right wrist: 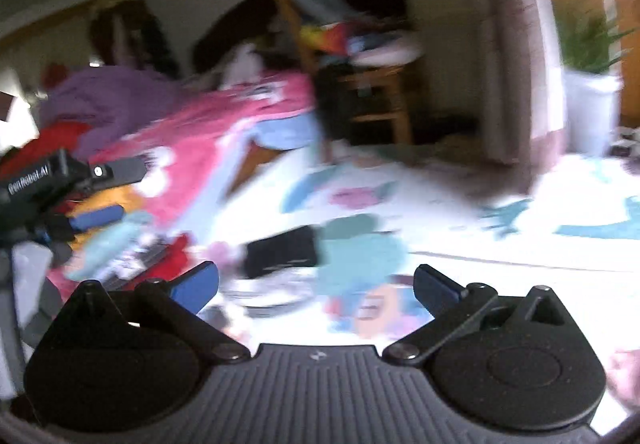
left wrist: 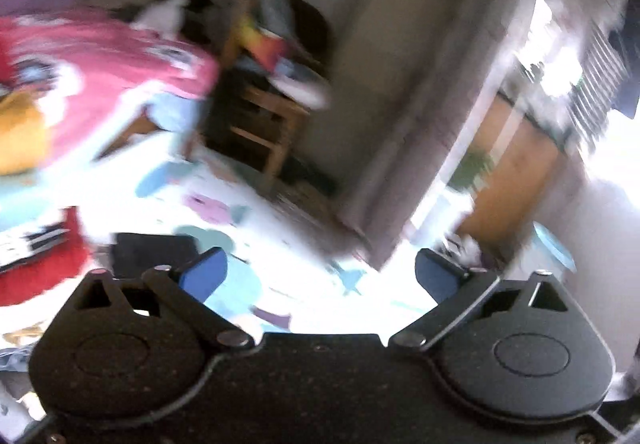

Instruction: Fold clothes

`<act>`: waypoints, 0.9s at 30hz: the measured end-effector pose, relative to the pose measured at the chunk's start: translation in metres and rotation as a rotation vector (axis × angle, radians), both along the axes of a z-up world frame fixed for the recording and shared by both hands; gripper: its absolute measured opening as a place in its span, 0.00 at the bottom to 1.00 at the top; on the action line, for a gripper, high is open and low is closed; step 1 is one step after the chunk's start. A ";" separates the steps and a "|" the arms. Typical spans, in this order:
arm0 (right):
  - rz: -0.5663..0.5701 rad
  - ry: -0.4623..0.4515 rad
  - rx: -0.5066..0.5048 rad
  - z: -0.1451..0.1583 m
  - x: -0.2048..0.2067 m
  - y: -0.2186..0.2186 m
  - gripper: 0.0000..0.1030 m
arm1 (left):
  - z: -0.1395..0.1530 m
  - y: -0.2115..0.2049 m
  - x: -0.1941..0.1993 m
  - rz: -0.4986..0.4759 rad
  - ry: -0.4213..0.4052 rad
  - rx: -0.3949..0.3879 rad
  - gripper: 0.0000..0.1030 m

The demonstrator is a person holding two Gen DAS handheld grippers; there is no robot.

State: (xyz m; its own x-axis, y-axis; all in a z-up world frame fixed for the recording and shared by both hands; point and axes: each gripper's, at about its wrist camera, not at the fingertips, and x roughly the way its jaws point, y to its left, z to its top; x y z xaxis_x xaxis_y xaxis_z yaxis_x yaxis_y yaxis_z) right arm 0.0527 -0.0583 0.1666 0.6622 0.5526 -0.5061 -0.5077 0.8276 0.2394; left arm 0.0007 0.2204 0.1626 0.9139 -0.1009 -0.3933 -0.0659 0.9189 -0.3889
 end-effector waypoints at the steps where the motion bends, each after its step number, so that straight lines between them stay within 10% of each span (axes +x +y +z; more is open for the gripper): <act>1: -0.032 -0.015 -0.034 0.005 -0.007 -0.018 1.00 | 0.006 -0.022 0.003 -0.037 0.015 0.032 1.00; 8: -0.205 0.016 -0.087 -0.002 -0.039 -0.123 1.00 | -0.003 -0.160 0.008 -0.197 0.131 0.318 1.00; 18: -0.429 0.368 0.001 -0.122 -0.045 -0.205 1.00 | -0.121 -0.232 0.010 -0.297 0.407 0.358 1.00; 27: -0.418 0.453 -0.089 -0.171 -0.043 -0.181 1.00 | -0.145 -0.249 0.015 -0.298 0.484 0.374 1.00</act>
